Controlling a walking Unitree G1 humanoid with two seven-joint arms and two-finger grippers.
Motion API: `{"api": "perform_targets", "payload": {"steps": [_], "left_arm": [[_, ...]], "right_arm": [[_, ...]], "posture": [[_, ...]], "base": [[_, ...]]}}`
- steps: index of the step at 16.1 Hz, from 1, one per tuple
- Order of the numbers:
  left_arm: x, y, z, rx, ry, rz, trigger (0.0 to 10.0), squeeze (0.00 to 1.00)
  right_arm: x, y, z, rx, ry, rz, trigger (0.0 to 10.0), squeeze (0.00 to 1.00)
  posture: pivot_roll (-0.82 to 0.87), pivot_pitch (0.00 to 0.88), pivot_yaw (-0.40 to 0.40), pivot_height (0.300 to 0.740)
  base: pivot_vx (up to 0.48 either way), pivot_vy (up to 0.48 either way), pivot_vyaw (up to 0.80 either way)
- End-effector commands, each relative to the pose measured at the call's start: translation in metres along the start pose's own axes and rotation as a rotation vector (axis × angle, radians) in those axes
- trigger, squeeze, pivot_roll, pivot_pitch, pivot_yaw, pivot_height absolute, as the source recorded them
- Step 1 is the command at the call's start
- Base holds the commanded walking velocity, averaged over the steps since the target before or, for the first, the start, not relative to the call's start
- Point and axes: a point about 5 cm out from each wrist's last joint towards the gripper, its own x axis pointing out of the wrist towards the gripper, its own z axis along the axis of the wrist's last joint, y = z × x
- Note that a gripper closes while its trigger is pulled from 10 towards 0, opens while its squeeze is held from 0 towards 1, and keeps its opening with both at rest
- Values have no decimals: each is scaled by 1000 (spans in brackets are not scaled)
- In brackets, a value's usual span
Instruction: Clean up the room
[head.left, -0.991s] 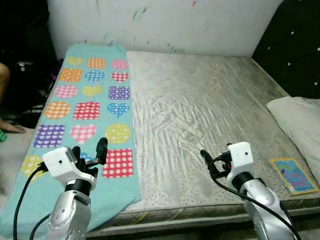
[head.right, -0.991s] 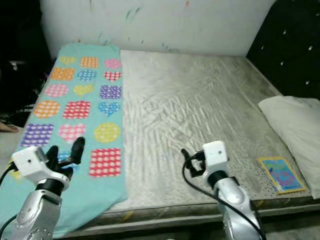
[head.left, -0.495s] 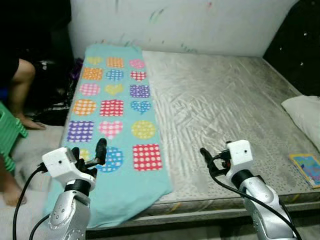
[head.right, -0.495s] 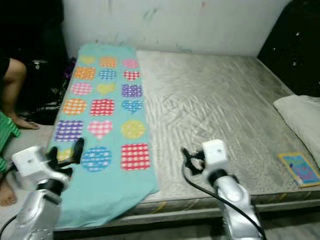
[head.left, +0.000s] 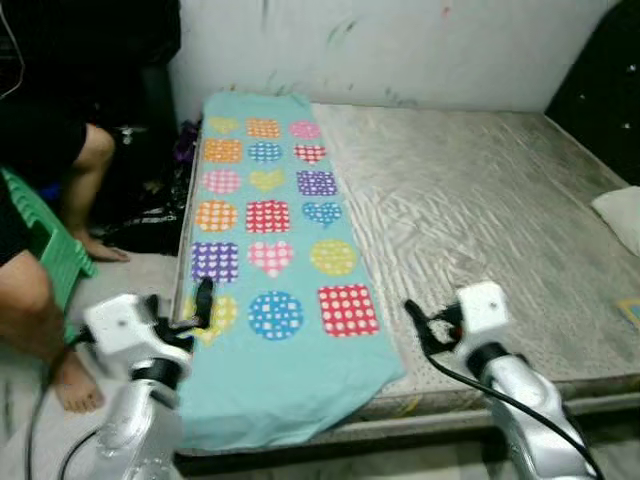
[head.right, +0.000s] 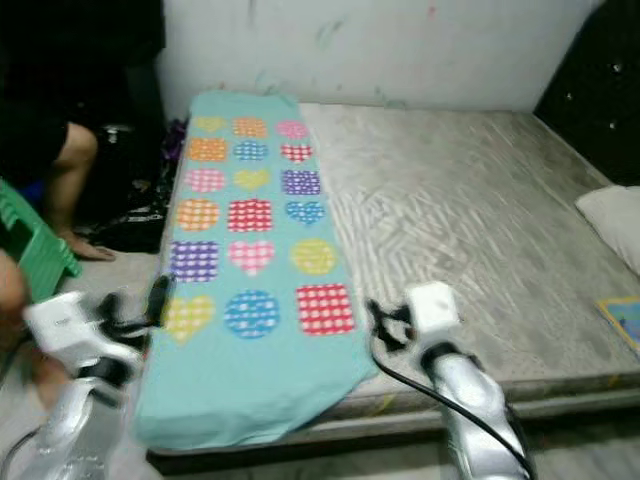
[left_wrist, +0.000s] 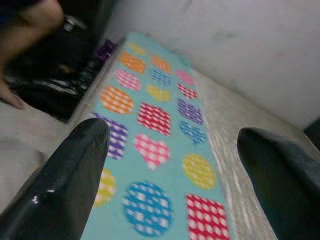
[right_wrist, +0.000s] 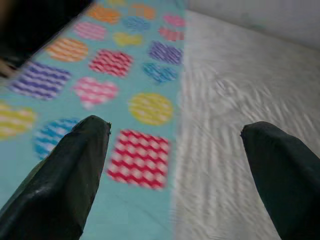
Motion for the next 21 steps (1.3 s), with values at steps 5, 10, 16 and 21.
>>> {"api": "perform_targets", "payload": {"steps": [5, 10, 16, 21], "left_arm": [[2, -13, 4, -19, -34, -72, 10000, 0], [3, -14, 4, -23, -41, -87, 10000, 0], [3, -15, 4, -21, -40, -92, 10000, 0], [4, -12, 0, -7, -11, -49, 10000, 0]], "right_arm": [[0, -10, 1, -16, 3, -28, 10000, 0], [1, -10, 1, -21, -2, -30, 10000, 0], [0, -10, 1, -23, -2, -31, 10000, 0], [-1, -10, -1, -24, 0, -31, 10000, 0]], "posture": [[-46, 59, -65, 740], [-48, 56, -64, 740], [-47, 56, -62, 740], [-45, 56, -62, 740]], "base": [[0, 0, 0], [219, 0, 0], [293, 0, 0], [0, 0, 0]]}}
